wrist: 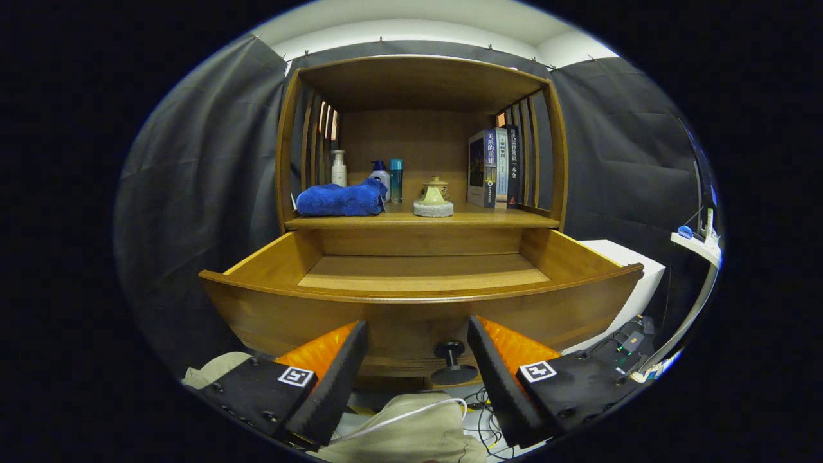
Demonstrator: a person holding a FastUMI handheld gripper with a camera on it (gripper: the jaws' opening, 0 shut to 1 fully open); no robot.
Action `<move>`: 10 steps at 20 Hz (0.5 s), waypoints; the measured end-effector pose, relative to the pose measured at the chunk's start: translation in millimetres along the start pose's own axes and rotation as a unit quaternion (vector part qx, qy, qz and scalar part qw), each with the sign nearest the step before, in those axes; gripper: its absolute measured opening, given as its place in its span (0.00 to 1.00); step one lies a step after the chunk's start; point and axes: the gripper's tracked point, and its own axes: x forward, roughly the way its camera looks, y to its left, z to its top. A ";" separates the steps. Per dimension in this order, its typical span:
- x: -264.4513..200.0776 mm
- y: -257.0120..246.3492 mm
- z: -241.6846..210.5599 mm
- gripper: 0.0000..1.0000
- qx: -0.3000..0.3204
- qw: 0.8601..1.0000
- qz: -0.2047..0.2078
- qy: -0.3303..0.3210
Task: Pull open the drawer, take out the items inside it, and place them on the countertop above the cabinet.
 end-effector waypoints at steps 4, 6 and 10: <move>4.3 3.5 -2.2 0.99 0.009 1.000 0.003 0.000; 2.9 4.7 -1.8 0.99 0.020 1.000 0.006 0.001; 5.7 3.9 0.7 0.98 0.023 1.000 0.007 0.001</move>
